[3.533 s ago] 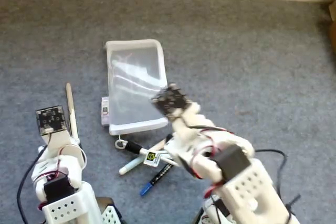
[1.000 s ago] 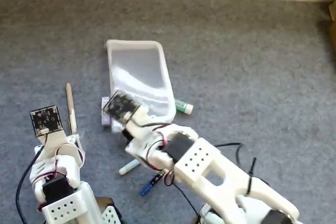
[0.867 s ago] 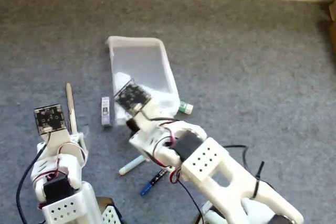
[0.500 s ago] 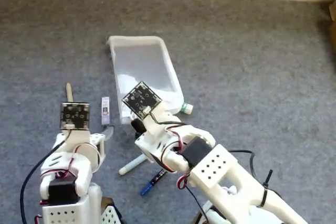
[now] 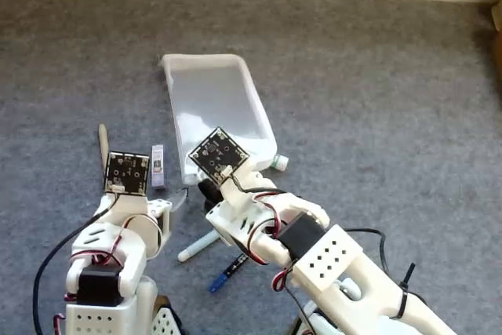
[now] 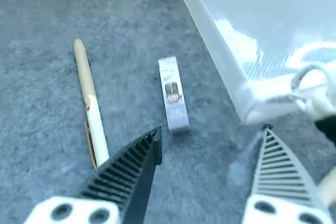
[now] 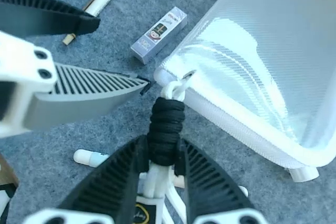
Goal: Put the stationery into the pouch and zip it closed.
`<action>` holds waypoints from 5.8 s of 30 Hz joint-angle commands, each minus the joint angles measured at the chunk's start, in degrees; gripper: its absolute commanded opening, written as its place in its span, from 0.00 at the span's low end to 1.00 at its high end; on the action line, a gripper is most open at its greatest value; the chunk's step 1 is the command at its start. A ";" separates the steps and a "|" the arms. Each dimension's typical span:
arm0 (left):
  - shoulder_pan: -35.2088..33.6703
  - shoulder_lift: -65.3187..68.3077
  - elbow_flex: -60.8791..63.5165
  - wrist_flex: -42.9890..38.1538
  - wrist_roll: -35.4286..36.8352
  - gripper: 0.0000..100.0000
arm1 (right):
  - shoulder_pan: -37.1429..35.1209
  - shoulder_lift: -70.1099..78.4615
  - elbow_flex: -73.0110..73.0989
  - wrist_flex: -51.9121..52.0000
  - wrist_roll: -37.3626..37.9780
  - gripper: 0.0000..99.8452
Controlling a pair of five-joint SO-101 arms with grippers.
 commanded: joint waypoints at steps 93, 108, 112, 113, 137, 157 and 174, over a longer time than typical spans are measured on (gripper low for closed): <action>-0.31 -0.66 8.22 -17.23 0.53 0.12 | 20.79 -7.69 -10.33 9.98 0.00 0.01; -0.13 -0.48 8.75 -17.23 0.79 0.23 | 9.01 -26.95 -10.86 21.32 2.11 0.01; -0.57 -0.57 8.40 -17.23 0.79 0.23 | 9.01 -27.30 -11.03 22.81 2.37 0.01; -0.57 -0.57 8.40 -17.23 0.79 0.23 | 9.01 -27.30 -11.21 23.34 2.37 0.01; -5.05 -0.48 1.45 -14.77 0.35 0.01 | 17.10 -26.95 -15.60 23.52 2.11 0.04; -7.78 18.24 -33.01 1.14 -3.43 0.01 | 25.54 -26.86 5.93 -1.89 1.93 0.21; -10.07 58.68 -72.75 16.79 7.21 0.01 | 25.45 -26.77 5.93 -1.89 0.00 0.21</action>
